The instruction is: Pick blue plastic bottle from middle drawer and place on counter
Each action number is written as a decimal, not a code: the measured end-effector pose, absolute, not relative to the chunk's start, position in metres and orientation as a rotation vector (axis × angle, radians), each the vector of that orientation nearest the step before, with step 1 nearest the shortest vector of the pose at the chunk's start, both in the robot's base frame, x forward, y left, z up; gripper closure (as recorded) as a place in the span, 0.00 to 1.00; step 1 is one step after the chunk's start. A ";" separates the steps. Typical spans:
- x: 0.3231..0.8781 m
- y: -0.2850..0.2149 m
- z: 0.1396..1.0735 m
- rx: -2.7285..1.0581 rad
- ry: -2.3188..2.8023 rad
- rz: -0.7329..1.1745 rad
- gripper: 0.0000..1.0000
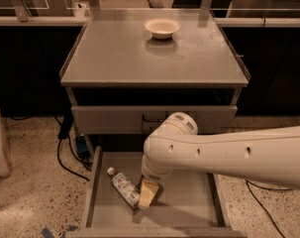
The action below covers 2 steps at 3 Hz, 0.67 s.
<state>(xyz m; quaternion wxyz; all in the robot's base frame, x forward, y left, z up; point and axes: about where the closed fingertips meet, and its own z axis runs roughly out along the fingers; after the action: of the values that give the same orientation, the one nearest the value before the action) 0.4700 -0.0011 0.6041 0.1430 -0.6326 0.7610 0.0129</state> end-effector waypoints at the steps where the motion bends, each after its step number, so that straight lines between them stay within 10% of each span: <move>1: 0.470 -0.001 0.604 -1.824 2.195 0.038 0.00; 2: 0.470 0.005 0.602 -1.786 2.177 0.077 0.00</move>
Offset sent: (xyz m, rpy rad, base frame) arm -0.0005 0.0137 -0.0062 0.1151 -0.0207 -0.0276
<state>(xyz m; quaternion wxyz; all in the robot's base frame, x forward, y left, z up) 0.4697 0.0051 0.6018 0.1615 -0.6256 0.7627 0.0269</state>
